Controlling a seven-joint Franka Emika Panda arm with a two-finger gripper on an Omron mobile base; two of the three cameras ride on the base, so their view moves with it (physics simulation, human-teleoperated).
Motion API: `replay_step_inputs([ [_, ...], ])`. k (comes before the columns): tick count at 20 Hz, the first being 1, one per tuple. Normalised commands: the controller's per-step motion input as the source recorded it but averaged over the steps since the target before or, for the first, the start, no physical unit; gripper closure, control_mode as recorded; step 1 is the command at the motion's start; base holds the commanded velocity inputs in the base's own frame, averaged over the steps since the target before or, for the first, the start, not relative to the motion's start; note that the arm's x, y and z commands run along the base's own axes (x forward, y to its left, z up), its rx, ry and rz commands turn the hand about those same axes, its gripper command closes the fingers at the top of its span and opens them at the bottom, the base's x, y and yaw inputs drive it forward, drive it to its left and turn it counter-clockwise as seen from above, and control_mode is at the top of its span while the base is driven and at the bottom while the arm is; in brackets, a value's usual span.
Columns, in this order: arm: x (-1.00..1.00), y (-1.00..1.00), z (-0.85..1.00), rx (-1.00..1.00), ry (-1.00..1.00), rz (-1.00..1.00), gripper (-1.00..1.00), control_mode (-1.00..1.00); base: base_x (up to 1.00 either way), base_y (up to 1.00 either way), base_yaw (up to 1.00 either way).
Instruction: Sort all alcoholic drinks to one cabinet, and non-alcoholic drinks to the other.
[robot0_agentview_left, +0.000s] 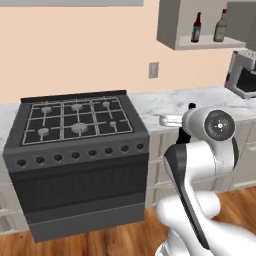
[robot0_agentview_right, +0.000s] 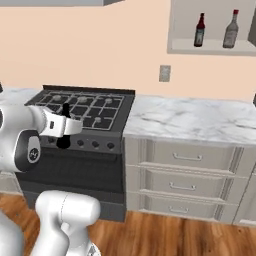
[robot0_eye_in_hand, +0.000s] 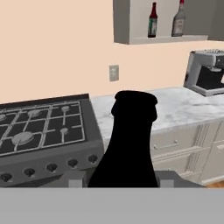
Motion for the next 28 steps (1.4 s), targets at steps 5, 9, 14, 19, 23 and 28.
replay_step_inputs([
  [5, 0.00, 0.00, 0.00, 0.00, 0.00, 0.00, 1.00, 1.00, 0.00, 1.00, 0.02],
  [9, 0.00, 0.00, 0.00, 0.00, 0.00, 0.00, 1.00, 1.00, 0.00, 1.00, 0.00],
  [14, 0.00, 0.00, 0.00, 0.00, 0.00, 0.00, 1.00, 1.00, 0.00, 1.00, 0.00],
  [19, 0.00, 0.00, 0.00, 0.00, 0.00, 0.00, 1.00, 1.00, 0.00, 1.00, 0.00],
  [23, 0.00, 0.00, 0.00, 0.00, 0.00, 0.00, 1.00, 1.00, 0.00, 1.00, 0.00],
  [28, 0.00, 0.00, 0.00, 0.00, 0.00, 0.00, 1.00, 1.00, 0.21, 0.93, 0.00],
])
